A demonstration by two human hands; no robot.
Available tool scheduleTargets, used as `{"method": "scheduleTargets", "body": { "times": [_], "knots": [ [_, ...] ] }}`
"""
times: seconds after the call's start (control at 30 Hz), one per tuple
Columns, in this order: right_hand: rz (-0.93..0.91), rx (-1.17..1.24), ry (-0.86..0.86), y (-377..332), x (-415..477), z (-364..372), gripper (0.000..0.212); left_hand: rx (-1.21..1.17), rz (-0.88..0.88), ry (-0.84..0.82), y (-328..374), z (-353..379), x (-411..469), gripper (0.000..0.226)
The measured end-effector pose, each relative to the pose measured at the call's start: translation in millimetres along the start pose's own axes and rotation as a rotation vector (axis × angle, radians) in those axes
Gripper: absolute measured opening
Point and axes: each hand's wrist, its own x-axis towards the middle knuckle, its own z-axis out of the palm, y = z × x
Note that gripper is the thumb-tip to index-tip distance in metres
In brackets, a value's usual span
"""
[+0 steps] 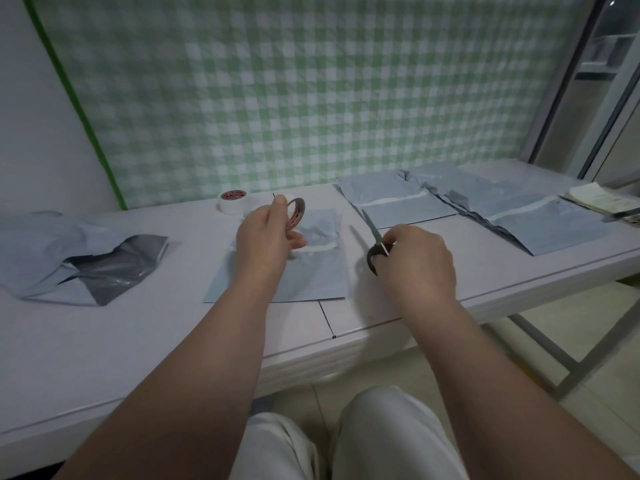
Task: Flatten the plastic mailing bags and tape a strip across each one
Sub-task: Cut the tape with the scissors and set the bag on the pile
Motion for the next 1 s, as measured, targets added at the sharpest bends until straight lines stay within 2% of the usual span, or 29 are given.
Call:
{"method": "scheduleTargets", "body": {
  "times": [0.1, 0.3, 0.47, 0.57, 0.67, 0.8, 1.0],
  "knots": [
    [-0.051, -0.259, -0.035, -9, 1, -2, 0.019, 0.199, 0.159, 0.078, -6, -20, 2, 0.042],
    [-0.056, -0.360, -0.143, -16, 9, 5, 0.015, 0.650, 0.285, 0.203, -16, -61, 9, 0.024],
    [-0.052, -0.392, -0.175, -16, 11, 13, 0.026, 1.029, 0.167, 0.302, -15, -86, 11, 0.030],
    [-0.157, -0.384, -0.034, -21, 4, 17, 0.025, 1.233, 0.089, 0.330, -14, -94, 7, 0.027],
    [-0.330, -0.304, 0.056, -33, -4, 27, 0.025, 1.301, 0.082, 0.344, -13, -92, 5, 0.022],
    [-0.505, -0.267, -0.098, -50, -9, 48, 0.033, 1.378, 0.162, 0.339, -14, -80, 2, 0.026],
    [-0.566, -0.262, -0.262, -61, -12, 72, 0.035, 1.419, 0.114, 0.299, -19, -81, 5, 0.028]
  ]
}}
